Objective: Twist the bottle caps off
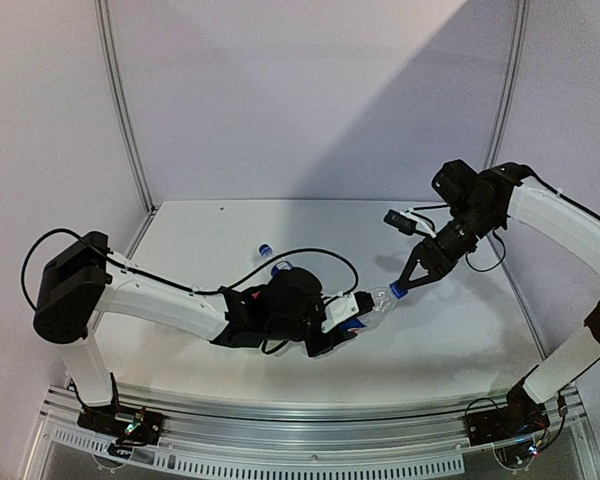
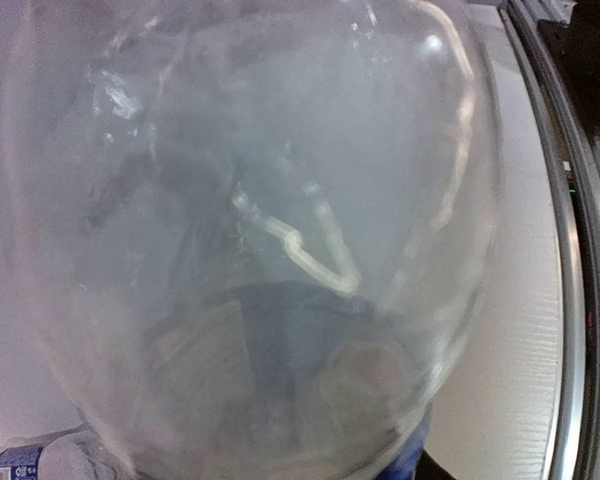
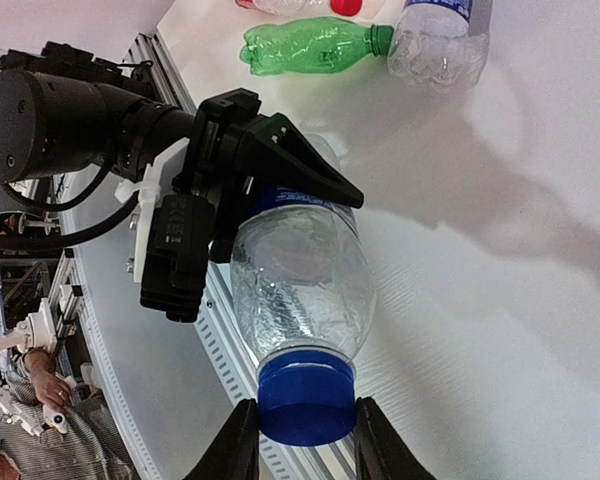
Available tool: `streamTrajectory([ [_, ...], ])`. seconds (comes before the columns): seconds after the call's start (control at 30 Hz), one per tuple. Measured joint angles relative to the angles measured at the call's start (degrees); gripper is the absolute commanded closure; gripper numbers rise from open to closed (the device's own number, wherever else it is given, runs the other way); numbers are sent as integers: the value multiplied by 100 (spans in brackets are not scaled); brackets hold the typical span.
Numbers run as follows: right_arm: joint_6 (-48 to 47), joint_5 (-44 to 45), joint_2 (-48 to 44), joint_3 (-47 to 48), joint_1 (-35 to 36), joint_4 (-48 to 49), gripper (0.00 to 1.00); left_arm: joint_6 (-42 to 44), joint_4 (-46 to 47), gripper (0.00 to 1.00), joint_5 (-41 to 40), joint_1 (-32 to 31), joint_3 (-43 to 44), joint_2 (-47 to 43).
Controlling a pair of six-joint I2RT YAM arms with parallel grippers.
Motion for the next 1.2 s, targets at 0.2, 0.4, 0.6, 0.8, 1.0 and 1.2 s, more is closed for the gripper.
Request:
streamTrajectory([
  [0.2, -90, -63, 98, -2, -4, -28, 89, 35, -15, 63, -24, -2, -37, 0],
  [0.4, -511, -68, 219, -2, 2, -85, 100, 98, -24, 79, -22, -2, -96, 0],
  [0.6, -1499, 46, 20, -199, 35, 168, 100, 74, -39, 83, 107, 0, -105, 0],
  [0.8, -3032, 92, -616, -669, 52, 780, 100, -7, -2, 86, 444, 13, -39, 0],
  [1.0, -5025, 284, -1834, -1932, 76, 2225, 90, 50, -68, 87, 651, 33, 48, 2],
  [1.2, -6623, 850, -2551, -2618, 70, 3171, 58, 70, -17, 87, 734, 33, 81, 7],
])
